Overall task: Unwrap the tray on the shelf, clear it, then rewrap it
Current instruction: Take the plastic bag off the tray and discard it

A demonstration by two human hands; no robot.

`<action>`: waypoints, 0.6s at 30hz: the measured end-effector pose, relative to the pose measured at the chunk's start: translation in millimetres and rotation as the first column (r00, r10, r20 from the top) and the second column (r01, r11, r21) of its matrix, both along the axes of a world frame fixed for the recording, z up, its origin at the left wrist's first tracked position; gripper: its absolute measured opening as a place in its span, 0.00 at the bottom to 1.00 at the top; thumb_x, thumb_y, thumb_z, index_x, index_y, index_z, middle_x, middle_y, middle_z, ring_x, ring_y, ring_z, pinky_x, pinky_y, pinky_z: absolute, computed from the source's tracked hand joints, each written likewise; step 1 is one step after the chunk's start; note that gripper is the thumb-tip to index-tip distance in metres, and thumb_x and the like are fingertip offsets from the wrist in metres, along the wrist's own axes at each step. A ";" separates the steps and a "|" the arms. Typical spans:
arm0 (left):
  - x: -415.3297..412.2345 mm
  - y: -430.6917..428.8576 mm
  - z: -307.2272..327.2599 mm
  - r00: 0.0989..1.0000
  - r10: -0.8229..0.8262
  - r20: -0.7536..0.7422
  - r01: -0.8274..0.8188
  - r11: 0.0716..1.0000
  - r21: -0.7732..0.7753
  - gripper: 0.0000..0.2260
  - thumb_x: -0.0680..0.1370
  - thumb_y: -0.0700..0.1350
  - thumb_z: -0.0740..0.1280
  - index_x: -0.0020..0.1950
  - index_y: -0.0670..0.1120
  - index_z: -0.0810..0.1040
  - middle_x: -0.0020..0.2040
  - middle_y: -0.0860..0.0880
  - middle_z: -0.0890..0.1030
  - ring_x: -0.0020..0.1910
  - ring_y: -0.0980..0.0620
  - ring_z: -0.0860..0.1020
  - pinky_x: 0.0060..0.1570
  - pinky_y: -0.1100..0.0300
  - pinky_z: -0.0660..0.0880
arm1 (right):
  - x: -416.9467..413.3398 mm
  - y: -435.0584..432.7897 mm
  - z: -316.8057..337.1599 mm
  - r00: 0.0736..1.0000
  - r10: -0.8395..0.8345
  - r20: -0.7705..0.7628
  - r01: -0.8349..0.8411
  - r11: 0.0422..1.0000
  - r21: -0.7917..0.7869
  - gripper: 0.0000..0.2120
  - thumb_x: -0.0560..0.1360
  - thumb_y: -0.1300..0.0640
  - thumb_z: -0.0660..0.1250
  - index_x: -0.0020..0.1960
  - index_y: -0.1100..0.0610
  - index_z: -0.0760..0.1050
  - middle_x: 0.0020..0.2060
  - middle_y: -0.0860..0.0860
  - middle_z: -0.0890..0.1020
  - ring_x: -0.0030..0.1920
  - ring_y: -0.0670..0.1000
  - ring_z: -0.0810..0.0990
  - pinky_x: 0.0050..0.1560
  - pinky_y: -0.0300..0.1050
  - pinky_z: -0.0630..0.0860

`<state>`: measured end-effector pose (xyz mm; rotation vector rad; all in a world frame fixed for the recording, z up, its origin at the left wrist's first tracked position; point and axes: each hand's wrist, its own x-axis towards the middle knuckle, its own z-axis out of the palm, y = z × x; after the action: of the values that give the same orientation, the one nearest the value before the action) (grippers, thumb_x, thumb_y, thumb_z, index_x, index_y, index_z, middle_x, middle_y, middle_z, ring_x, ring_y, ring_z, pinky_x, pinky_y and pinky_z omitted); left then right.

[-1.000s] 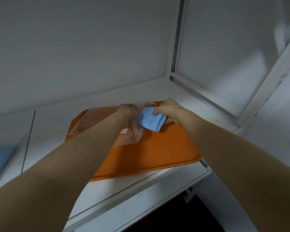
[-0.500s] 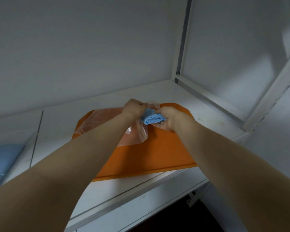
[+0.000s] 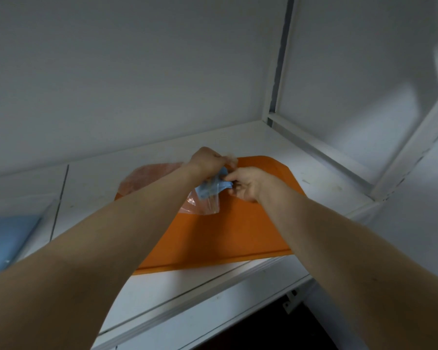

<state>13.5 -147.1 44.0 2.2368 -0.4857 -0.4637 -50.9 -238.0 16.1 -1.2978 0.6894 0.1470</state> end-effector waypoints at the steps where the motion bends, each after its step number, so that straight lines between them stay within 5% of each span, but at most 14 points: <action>1: 0.3 0.5 0.2 1.000 0.001 -0.005 -0.001 1.000 0.005 0.18 0.76 0.47 0.68 0.28 0.44 0.69 0.27 0.47 0.68 0.26 0.51 0.66 0.28 0.61 0.65 | -0.8 2.1 -1.1 0.999 -0.001 0.034 -0.001 0.998 0.068 0.07 0.78 0.70 0.60 0.49 0.61 0.73 0.42 0.56 0.78 0.39 0.50 0.78 0.31 0.36 0.76; 5: -0.3 2.7 -0.8 0.999 0.031 -0.024 -0.030 0.999 0.040 0.14 0.72 0.44 0.69 0.28 0.44 0.71 0.28 0.49 0.72 0.30 0.51 0.71 0.26 0.64 0.67 | -3.7 8.5 -0.2 0.981 0.117 0.152 -0.143 0.973 0.180 0.24 0.76 0.79 0.54 0.67 0.62 0.69 0.64 0.60 0.74 0.66 0.59 0.73 0.63 0.51 0.73; 7: -0.9 4.5 -2.7 1.000 0.018 -0.011 -0.016 0.994 0.106 0.09 0.71 0.47 0.69 0.33 0.44 0.75 0.34 0.48 0.76 0.35 0.51 0.76 0.32 0.65 0.73 | -4.1 6.5 0.6 0.976 0.155 0.153 -0.181 0.968 0.177 0.28 0.74 0.81 0.51 0.68 0.61 0.68 0.66 0.60 0.72 0.68 0.60 0.71 0.65 0.52 0.72; 9: -0.6 7.9 -4.5 0.996 -0.072 0.047 0.057 0.959 0.276 0.13 0.69 0.53 0.68 0.49 0.48 0.80 0.48 0.49 0.79 0.52 0.48 0.77 0.51 0.58 0.75 | -2.4 0.0 0.8 0.981 0.161 0.105 -0.174 0.977 0.124 0.29 0.74 0.82 0.51 0.69 0.62 0.68 0.66 0.61 0.73 0.65 0.60 0.74 0.61 0.51 0.74; 12: -4.7 14.3 -13.5 0.967 -0.212 0.144 0.105 0.840 0.533 0.29 0.67 0.56 0.70 0.67 0.52 0.71 0.63 0.45 0.72 0.66 0.43 0.68 0.63 0.51 0.67 | 4.7 -10.1 -1.5 0.994 0.098 -0.055 -0.109 0.959 -0.260 0.20 0.77 0.74 0.57 0.66 0.63 0.72 0.53 0.59 0.80 0.47 0.55 0.81 0.44 0.45 0.78; 14: -7.3 16.2 -22.7 0.942 -0.224 0.251 0.026 0.791 0.611 0.30 0.68 0.55 0.72 0.68 0.48 0.69 0.66 0.42 0.68 0.67 0.39 0.64 0.63 0.46 0.65 | 14.4 -21.1 -9.3 0.996 0.034 -0.083 -0.076 0.814 -0.576 0.12 0.77 0.64 0.62 0.58 0.62 0.79 0.43 0.55 0.81 0.38 0.52 0.78 0.35 0.44 0.75; 18: -6.4 19.2 -30.0 0.913 -0.219 0.344 -0.020 0.819 0.574 0.20 0.73 0.49 0.67 0.63 0.44 0.74 0.62 0.40 0.73 0.63 0.40 0.71 0.57 0.51 0.70 | 33.6 -34.1 -27.1 0.988 0.144 -0.052 -0.121 0.522 -0.844 0.14 0.75 0.63 0.64 0.59 0.58 0.79 0.63 0.56 0.76 0.63 0.57 0.74 0.57 0.43 0.73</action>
<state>7.1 -127.9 14.0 2.9247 -0.7593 -0.2137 -17.4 -272.1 -11.1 -2.3160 0.6516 -0.1139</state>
